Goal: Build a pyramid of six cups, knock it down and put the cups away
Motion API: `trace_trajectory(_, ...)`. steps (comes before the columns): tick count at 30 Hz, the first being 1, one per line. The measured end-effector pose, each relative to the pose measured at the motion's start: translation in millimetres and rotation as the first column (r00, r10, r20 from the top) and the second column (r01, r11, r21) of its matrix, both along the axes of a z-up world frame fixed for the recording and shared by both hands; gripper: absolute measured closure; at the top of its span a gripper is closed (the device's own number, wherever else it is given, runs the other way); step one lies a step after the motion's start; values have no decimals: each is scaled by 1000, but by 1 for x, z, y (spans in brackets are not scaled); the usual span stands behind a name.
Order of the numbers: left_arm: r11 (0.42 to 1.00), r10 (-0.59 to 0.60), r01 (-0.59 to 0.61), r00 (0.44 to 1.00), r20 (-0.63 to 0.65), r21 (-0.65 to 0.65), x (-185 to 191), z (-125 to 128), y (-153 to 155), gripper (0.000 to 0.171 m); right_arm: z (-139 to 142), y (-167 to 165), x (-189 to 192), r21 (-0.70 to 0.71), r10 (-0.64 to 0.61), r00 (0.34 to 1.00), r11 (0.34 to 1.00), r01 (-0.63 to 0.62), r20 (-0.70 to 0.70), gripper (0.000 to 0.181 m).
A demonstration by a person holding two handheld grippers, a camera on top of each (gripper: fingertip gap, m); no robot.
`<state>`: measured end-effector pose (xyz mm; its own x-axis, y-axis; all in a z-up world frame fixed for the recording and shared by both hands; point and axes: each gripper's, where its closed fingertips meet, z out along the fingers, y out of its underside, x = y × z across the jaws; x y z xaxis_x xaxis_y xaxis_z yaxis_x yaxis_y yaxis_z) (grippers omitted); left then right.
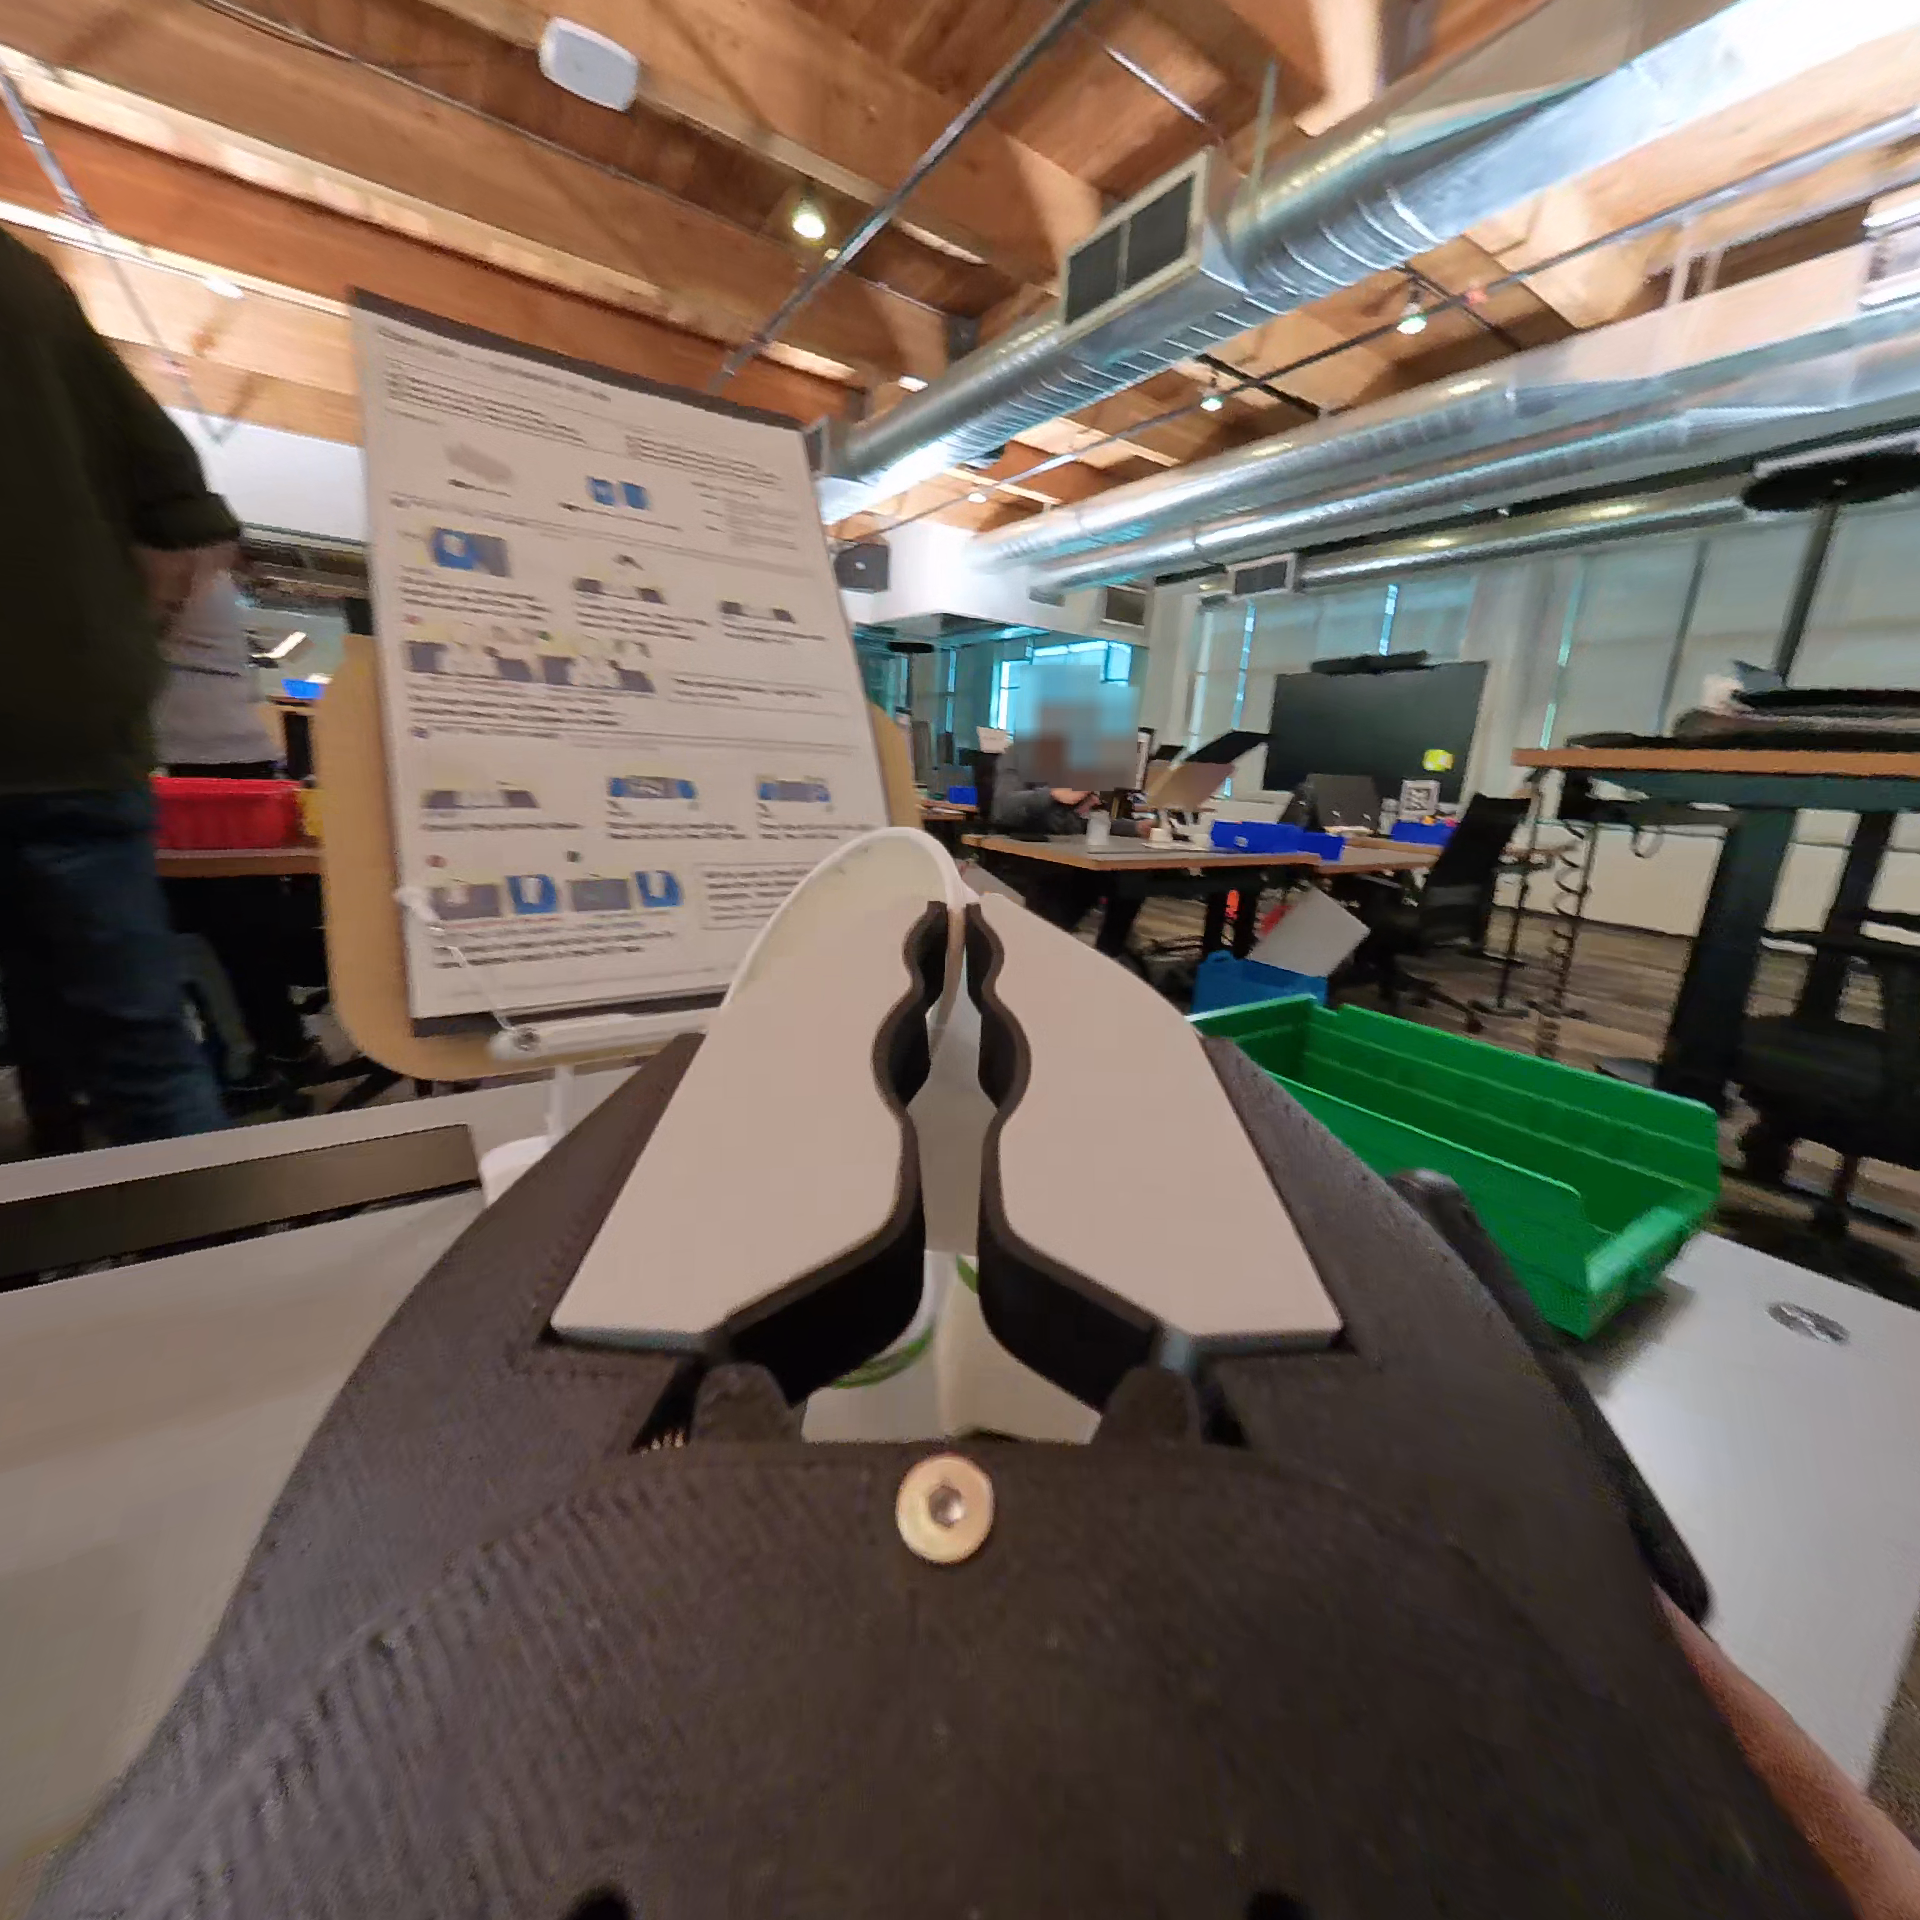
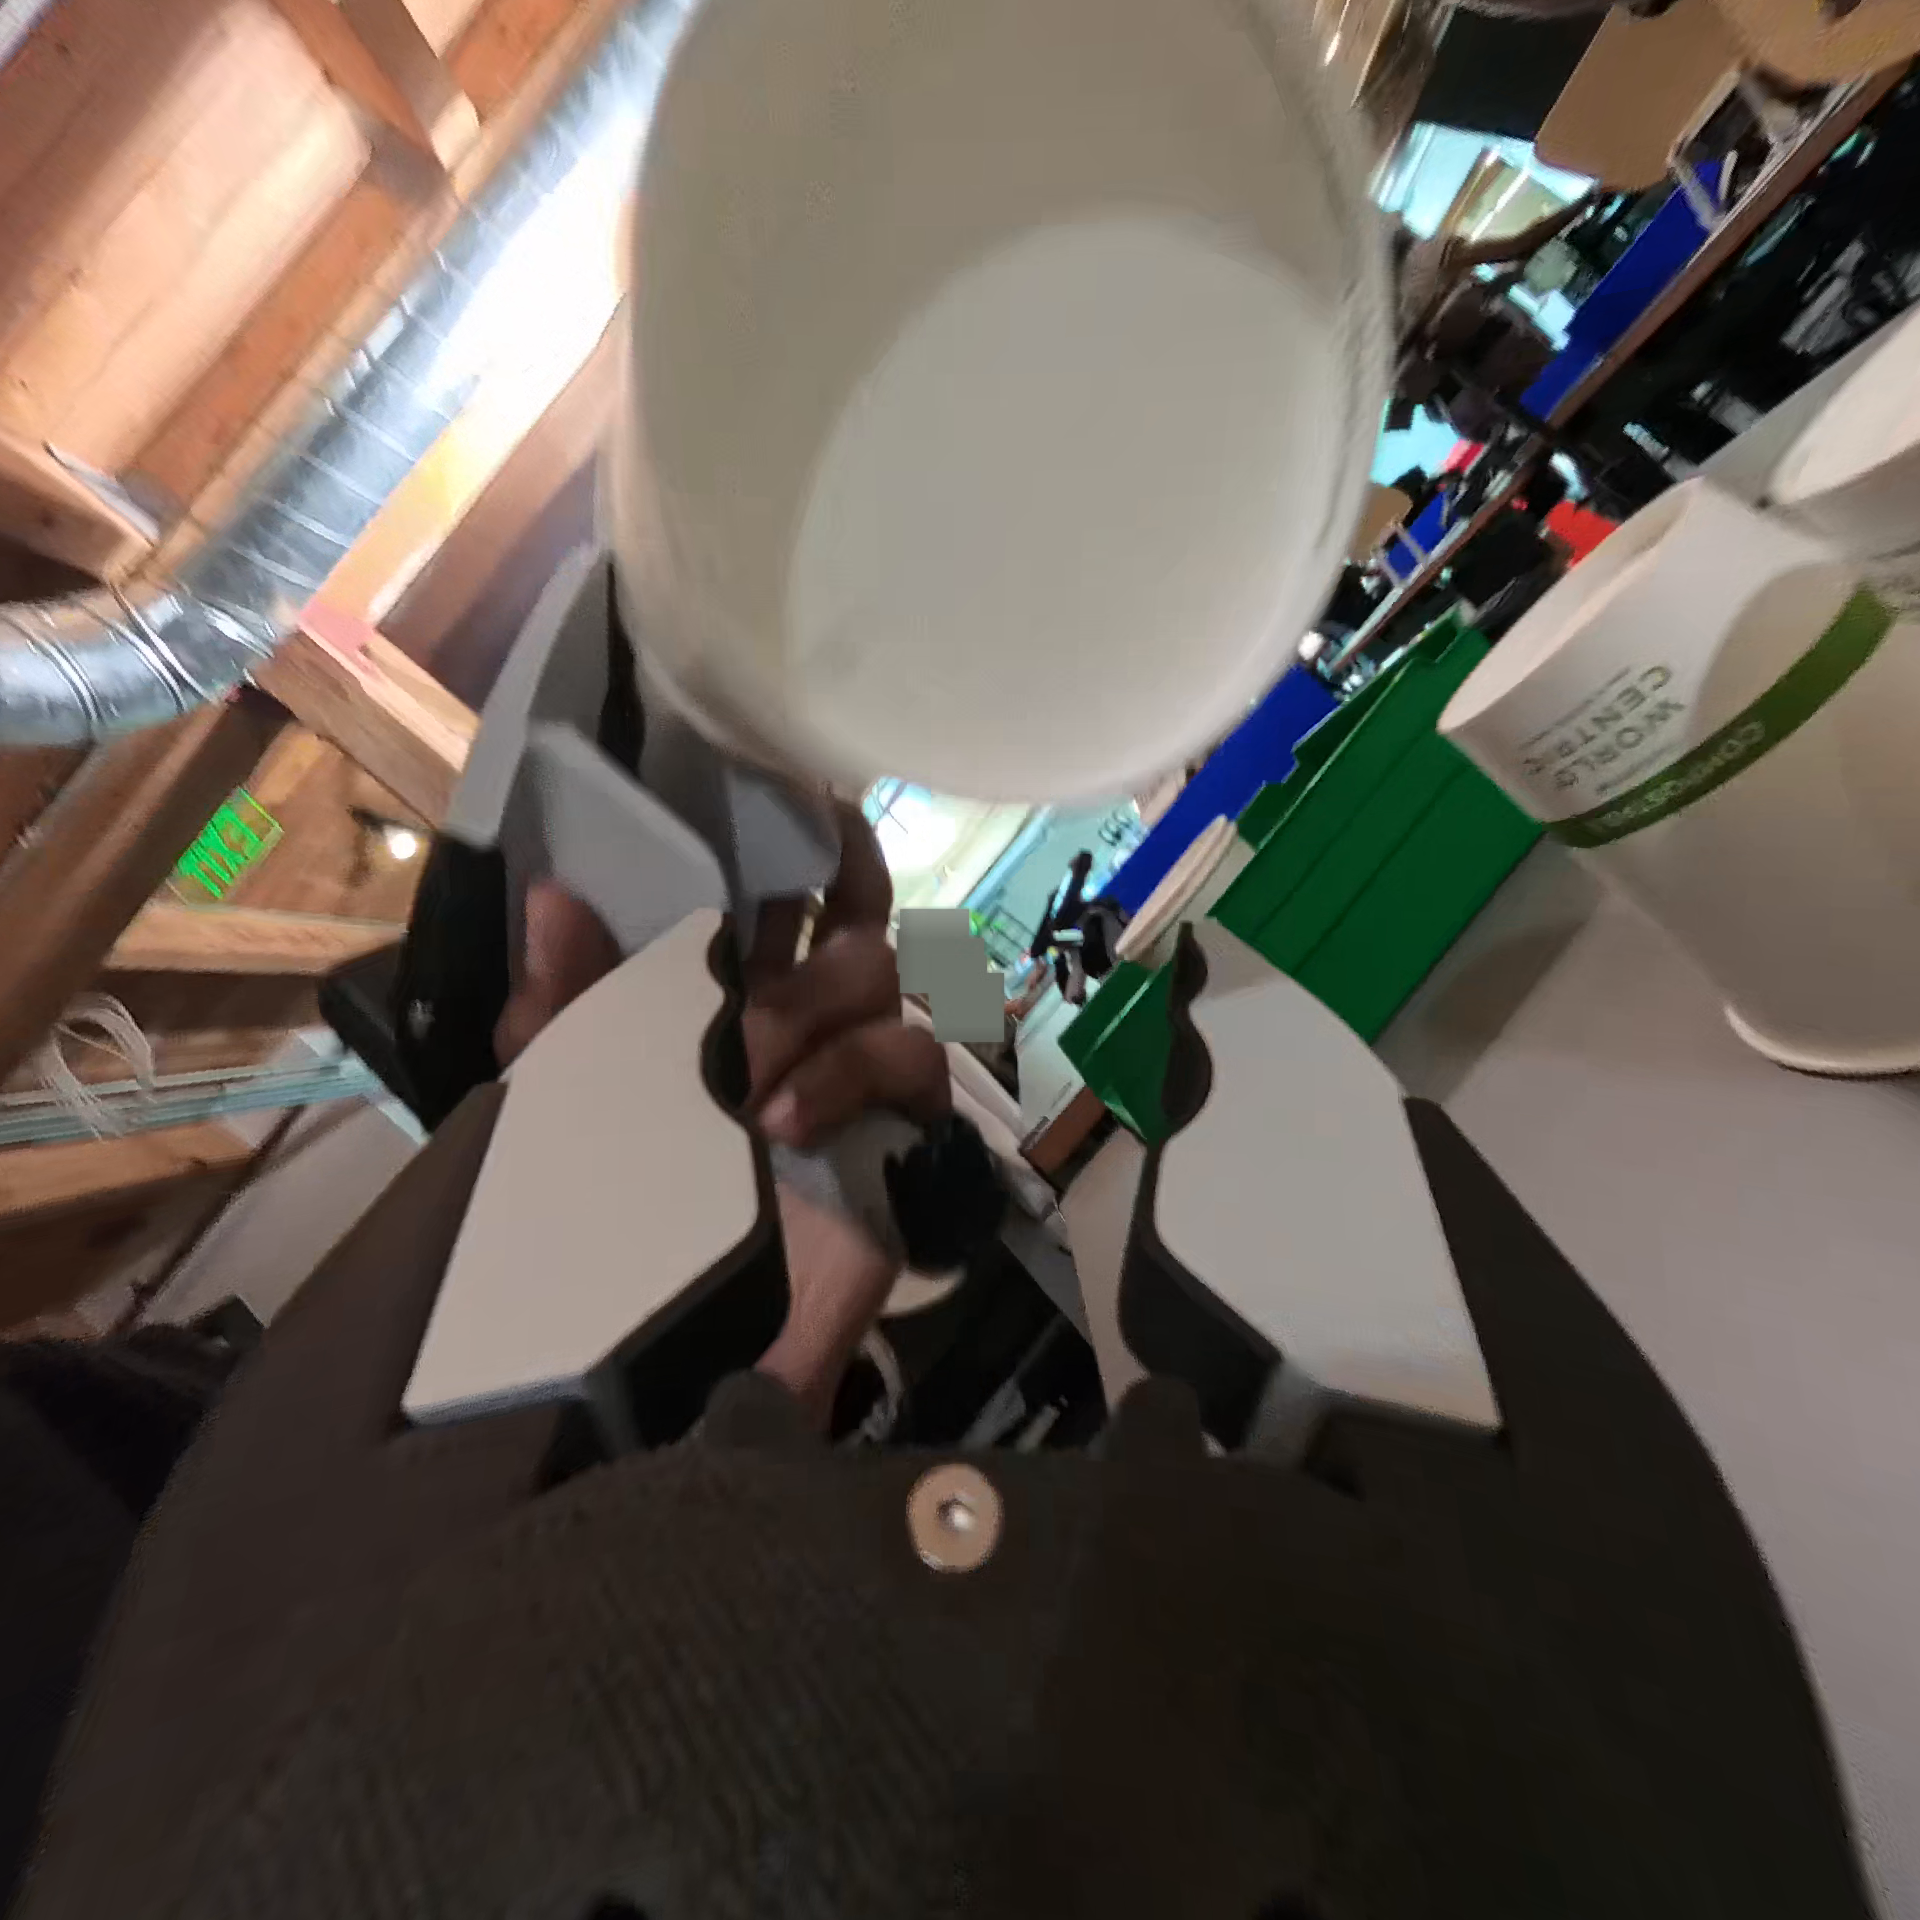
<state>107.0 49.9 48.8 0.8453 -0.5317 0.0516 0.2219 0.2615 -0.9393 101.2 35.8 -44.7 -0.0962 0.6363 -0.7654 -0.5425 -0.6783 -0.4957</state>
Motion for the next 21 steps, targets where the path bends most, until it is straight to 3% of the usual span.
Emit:
trace_trajectory(4, 999, -47, 47, 999, 0, 4, 21, -14, -11, 168, 10, 24, 39, -40, -95, 986, 995, 91, -134, 103)
trace_trajectory(7, 990, -127, 127, 992, 5, -59, 36, -31, -14, 168, 21, 34, 62, 17, -170, 975, 985, 174, -145, 98)
trace_trajectory(11, 979, -185, 184, 983, 0, -92, 48, -49, -16, 168, 27, 46, 83, 64, -254, 960, 963, 263, -121, 104)
trace_trajectory(16, 945, -308, 306, 951, -1, -119, 61, -70, -21, 168, 27, 54, 95, 72, -274, 954, 956, 284, -119, 106)
trace_trajectory(21, 939, -328, 319, 943, -53, -131, 57, -95, -10, 167, 13, 63, 92, 102, -308, 951, 947, 304, 21, 108)
